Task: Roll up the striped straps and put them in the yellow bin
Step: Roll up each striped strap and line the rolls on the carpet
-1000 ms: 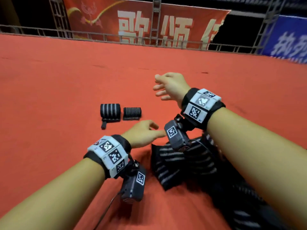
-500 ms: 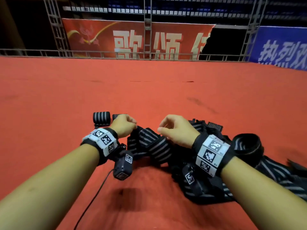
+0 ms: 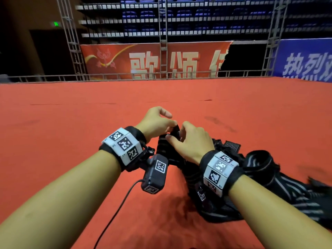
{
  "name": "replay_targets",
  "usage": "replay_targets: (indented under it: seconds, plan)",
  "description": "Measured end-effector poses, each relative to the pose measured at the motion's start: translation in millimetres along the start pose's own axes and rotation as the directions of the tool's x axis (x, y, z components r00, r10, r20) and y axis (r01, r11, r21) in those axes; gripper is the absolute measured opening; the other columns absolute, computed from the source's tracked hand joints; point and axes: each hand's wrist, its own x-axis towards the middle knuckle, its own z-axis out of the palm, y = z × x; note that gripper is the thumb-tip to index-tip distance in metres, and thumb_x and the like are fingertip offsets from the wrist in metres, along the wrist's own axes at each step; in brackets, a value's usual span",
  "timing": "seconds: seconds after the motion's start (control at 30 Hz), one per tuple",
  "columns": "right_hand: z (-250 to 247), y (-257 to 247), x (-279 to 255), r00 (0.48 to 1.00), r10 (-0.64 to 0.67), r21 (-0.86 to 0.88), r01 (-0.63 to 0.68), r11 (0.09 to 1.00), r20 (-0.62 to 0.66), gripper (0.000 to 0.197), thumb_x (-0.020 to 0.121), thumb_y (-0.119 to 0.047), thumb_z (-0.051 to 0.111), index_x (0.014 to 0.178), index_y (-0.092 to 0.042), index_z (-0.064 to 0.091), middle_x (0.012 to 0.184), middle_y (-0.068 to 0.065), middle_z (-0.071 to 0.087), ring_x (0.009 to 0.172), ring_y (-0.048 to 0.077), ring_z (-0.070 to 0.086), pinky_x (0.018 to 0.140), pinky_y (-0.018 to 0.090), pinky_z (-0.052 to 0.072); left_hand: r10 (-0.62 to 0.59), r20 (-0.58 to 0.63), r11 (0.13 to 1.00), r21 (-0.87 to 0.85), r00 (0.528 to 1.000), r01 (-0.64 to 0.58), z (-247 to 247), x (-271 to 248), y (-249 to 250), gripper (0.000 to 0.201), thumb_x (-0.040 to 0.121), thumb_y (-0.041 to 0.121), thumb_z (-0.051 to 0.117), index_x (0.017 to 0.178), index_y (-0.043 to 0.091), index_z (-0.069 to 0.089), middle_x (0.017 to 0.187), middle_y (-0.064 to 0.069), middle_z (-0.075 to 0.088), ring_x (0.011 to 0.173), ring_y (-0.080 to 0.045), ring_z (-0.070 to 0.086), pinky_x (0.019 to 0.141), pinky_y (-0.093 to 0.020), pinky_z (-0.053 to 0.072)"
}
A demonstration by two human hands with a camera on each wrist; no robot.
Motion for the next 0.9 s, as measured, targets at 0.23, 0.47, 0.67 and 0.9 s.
replay_targets:
  seconds: [0.23,0.47,0.67,0.9]
  plan:
    - [-13.8,5.2,-0.8,0.999,-0.037,-0.05,0.035,0.998,-0.034,0.014,0.089,-0.029,0.047,0.081,-0.019,0.051,0.084,0.014,0.064,0.082,0.037,0.057,0.063,0.034,0.03,0.092,-0.04,0.994,-0.049,0.995,-0.094,21.5,-8.3,-0.6,0.019,0.089,0.012,0.07,0.093,0.012,0.051,0.075,-0.006,0.062,0.06,-0.013,0.061,0.058,-0.025,0.047]
    - [-21.9,36.2,20.5,0.99,0.06,0.257,-0.092,0.962,0.13,0.033,0.086,-0.014,0.055,0.057,-0.016,0.039,0.054,-0.003,0.041,0.059,0.021,0.042,0.058,0.033,0.032,0.16,0.175,0.89,0.399,0.972,-0.219,27.3,-20.5,-31.7,0.025,0.089,0.041,0.067,0.074,0.022,0.061,0.066,0.008,0.057,0.06,-0.007,0.049,0.057,-0.027,0.038]
    - [-48.3,44.2,53.2,0.989,0.146,0.319,-0.14,0.937,0.006,0.017,0.083,-0.008,0.049,0.068,-0.006,0.056,0.072,0.019,0.065,0.071,0.037,0.062,0.066,0.048,0.051,0.061,0.071,0.926,0.368,0.996,-0.083,35.7,-15.1,-74.1,0.031,0.086,0.026,0.067,0.064,0.015,0.049,0.06,0.001,0.055,0.06,-0.018,0.047,0.055,-0.029,0.036]
    - [-118.2,31.1,89.5,0.96,0.27,0.615,-0.171,0.77,-0.071,0.024,0.09,-0.001,0.036,0.075,-0.012,0.051,0.069,0.009,0.057,0.05,0.022,0.057,0.055,0.032,0.049,-0.195,0.156,0.937,0.321,0.968,0.137,36.1,-25.2,-127.4,0.027,0.082,0.037,0.074,0.095,0.018,0.06,0.094,0.001,0.062,0.091,-0.016,0.06,0.085,-0.031,0.05]
